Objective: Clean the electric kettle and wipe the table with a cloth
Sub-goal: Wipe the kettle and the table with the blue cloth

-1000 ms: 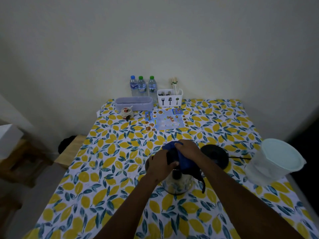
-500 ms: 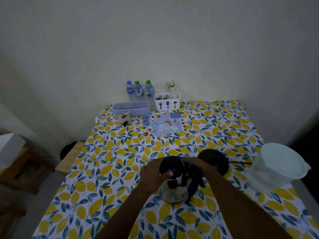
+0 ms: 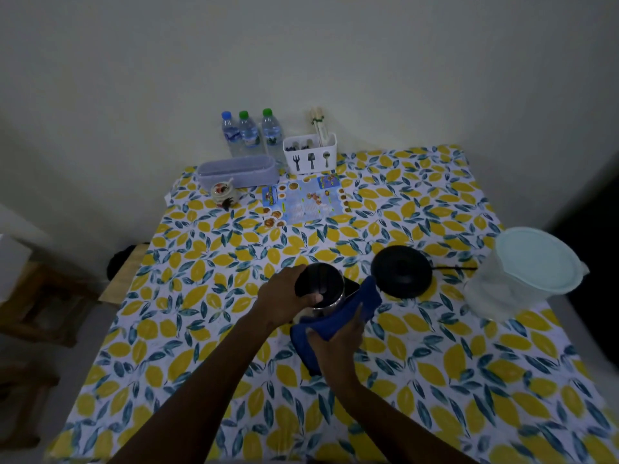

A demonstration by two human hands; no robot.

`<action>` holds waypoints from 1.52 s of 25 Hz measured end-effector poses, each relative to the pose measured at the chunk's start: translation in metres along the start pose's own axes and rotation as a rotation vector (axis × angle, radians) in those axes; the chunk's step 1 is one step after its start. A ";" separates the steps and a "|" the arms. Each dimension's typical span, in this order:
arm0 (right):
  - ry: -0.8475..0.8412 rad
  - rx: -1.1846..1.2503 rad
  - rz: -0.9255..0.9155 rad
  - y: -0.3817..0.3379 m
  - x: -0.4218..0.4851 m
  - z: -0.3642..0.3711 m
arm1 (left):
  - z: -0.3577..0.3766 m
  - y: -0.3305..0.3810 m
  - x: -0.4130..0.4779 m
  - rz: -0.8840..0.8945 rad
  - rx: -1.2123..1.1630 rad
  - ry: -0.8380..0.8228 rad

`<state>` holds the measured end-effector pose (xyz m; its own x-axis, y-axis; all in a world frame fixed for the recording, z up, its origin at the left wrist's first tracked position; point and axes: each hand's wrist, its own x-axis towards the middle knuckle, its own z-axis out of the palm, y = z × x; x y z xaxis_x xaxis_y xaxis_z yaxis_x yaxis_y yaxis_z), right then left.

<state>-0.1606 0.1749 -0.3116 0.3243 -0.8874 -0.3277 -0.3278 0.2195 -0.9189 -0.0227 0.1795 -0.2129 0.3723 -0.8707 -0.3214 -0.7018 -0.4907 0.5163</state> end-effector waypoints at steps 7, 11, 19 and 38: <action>0.072 -0.089 0.102 0.023 -0.002 0.003 | 0.006 -0.006 -0.005 0.019 -0.038 0.077; -0.003 -0.231 0.004 0.032 0.005 -0.020 | 0.019 -0.032 -0.021 0.130 -0.163 0.260; 0.030 -0.665 -0.153 0.030 0.022 -0.067 | 0.021 -0.058 -0.014 0.060 -0.435 0.286; -0.108 -1.240 -0.124 0.056 0.079 -0.051 | 0.032 -0.050 0.041 0.018 -0.503 0.627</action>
<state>-0.1983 0.0966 -0.3783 0.4644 -0.8242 -0.3242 -0.8851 -0.4444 -0.1380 0.0076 0.1696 -0.2774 0.7403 -0.6617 0.1187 -0.4090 -0.3031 0.8607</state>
